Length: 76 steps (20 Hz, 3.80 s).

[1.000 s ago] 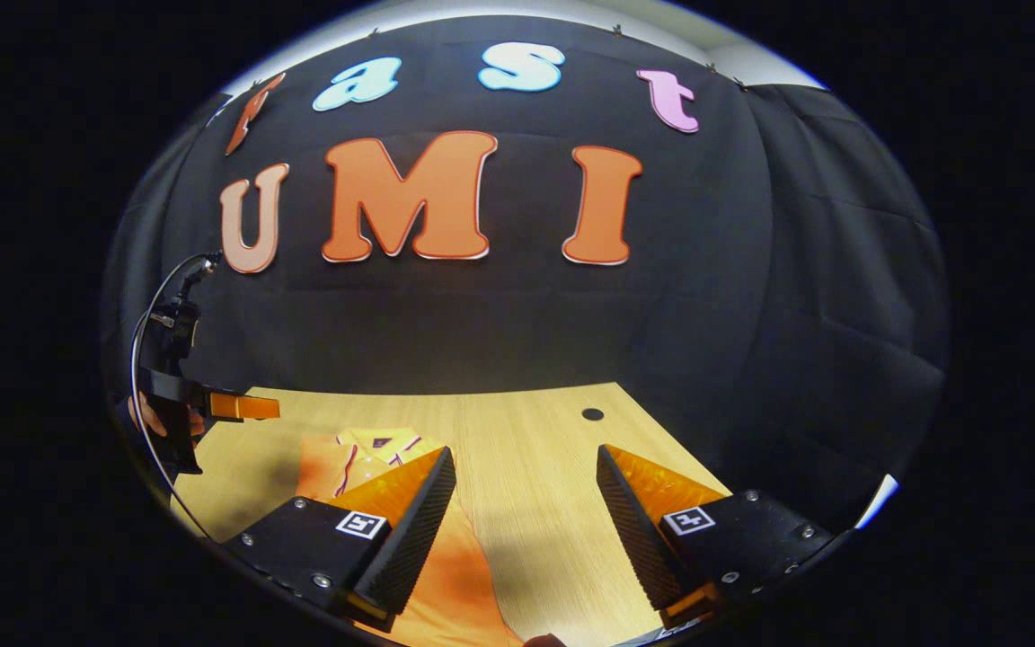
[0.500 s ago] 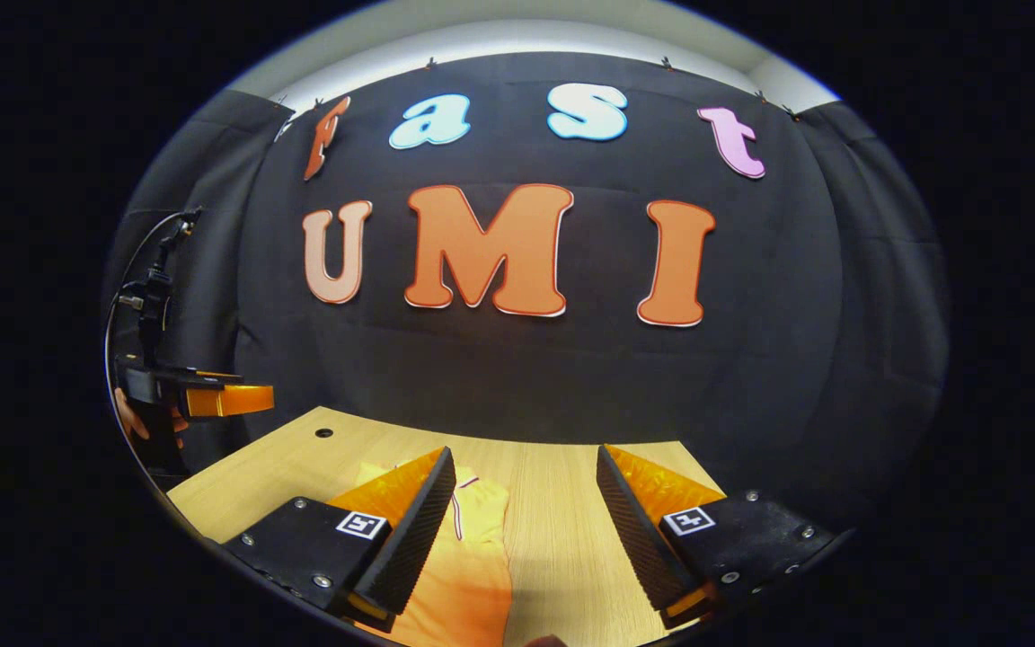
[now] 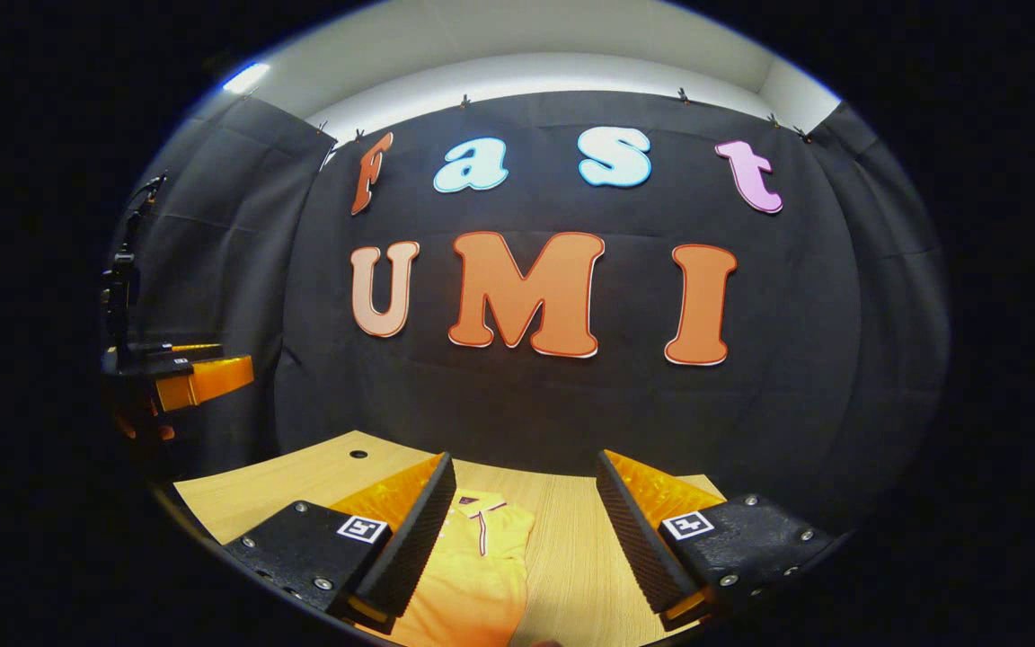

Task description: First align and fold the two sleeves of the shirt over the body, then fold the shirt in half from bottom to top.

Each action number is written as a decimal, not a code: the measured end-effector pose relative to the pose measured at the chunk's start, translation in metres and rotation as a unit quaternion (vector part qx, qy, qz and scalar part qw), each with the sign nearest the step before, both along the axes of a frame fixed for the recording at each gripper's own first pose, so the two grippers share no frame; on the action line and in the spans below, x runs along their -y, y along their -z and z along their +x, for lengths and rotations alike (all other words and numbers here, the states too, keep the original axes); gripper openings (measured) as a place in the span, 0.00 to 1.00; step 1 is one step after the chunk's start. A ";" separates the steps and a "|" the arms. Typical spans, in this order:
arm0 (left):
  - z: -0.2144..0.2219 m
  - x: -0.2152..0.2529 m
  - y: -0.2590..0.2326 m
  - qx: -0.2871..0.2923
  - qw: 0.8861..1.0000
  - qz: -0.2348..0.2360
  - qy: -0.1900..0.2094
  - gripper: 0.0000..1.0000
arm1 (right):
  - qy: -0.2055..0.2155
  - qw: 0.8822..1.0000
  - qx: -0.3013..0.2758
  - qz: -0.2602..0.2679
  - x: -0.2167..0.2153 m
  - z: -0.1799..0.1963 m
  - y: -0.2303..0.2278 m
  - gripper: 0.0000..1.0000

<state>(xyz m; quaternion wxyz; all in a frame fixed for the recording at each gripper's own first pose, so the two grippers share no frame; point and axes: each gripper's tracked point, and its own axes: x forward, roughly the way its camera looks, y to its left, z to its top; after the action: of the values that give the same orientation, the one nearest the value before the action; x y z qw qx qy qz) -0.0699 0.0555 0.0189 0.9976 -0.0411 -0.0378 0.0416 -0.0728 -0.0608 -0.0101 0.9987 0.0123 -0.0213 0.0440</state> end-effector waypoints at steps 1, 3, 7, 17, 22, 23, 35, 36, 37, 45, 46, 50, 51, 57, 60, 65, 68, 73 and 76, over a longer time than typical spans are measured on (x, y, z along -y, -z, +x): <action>-0.006 0.001 0.007 -0.003 1.000 0.007 -0.009 0.99 | 0.005 1.000 -0.001 -0.001 0.003 -0.002 0.004 0.96; -0.014 0.016 0.029 -0.028 0.999 0.016 -0.007 0.98 | 0.007 1.000 -0.018 -0.003 0.001 -0.006 0.021 0.96; -0.028 0.034 0.102 -0.125 0.992 0.013 0.035 0.97 | -0.001 0.993 -0.121 -0.009 0.003 -0.025 0.094 0.96; -0.066 0.039 0.234 -0.322 0.945 -0.002 0.050 0.96 | -0.042 0.946 -0.322 -0.004 -0.015 -0.071 0.217 0.97; -0.091 0.058 0.288 -0.409 0.908 -0.018 0.091 0.96 | -0.052 0.915 -0.400 0.009 -0.024 -0.098 0.262 0.97; -0.097 0.059 0.297 -0.427 0.899 -0.022 0.095 0.97 | -0.052 0.908 -0.415 0.012 -0.023 -0.105 0.271 0.98; -0.152 0.063 0.393 -0.601 0.791 -0.052 0.101 0.98 | -0.074 0.845 -0.530 0.002 -0.044 -0.143 0.341 0.97; -0.151 0.062 0.397 -0.607 0.788 -0.042 0.098 0.98 | -0.078 0.840 -0.537 0.002 -0.047 -0.144 0.344 0.98; -0.152 0.060 0.401 -0.613 0.784 -0.035 0.095 0.98 | -0.079 0.834 -0.547 -0.005 -0.048 -0.148 0.348 0.97; -0.159 0.072 0.405 -0.633 0.767 -0.037 0.099 0.97 | -0.065 0.827 -0.558 -0.024 -0.051 -0.144 0.348 0.45; -0.152 0.078 0.408 -0.626 0.771 -0.036 0.111 0.89 | -0.073 0.822 -0.565 0.006 -0.057 -0.143 0.347 0.19; -0.145 0.090 0.403 -0.610 0.775 -0.056 0.156 0.08 | -0.097 0.788 -0.590 0.144 -0.078 -0.144 0.345 0.06; -0.148 0.095 0.400 -0.613 0.769 -0.076 0.164 0.01 | -0.096 0.795 -0.582 0.143 -0.079 -0.140 0.343 0.06; -0.112 0.087 0.364 -0.570 0.799 -0.083 0.173 0.01 | -0.135 0.810 -0.545 0.167 -0.103 -0.119 0.318 0.06; -0.091 0.086 0.343 -0.545 0.815 -0.080 0.181 0.01 | -0.147 0.822 -0.521 0.177 -0.106 -0.100 0.304 0.06; -0.053 0.086 0.320 -0.511 0.835 -0.067 0.192 0.01 | -0.145 0.839 -0.485 0.201 -0.101 -0.060 0.277 0.06; -0.028 0.084 0.310 -0.495 0.844 -0.066 0.197 0.01 | -0.138 0.852 -0.469 0.188 -0.093 -0.036 0.265 0.06; 0.018 0.076 0.296 -0.473 0.855 -0.056 0.202 0.01 | -0.121 0.864 -0.451 0.188 -0.085 0.004 0.246 0.06; 0.052 0.073 0.281 -0.456 0.865 -0.048 0.201 0.01 | -0.116 0.875 -0.434 0.178 -0.079 0.033 0.227 0.06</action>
<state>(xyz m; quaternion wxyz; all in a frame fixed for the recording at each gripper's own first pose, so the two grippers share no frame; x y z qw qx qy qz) -0.0174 -0.0174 -0.2624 0.8869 -0.0725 0.4328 -0.1444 -0.0395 0.0185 -0.2374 0.8762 0.2104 0.4086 0.1452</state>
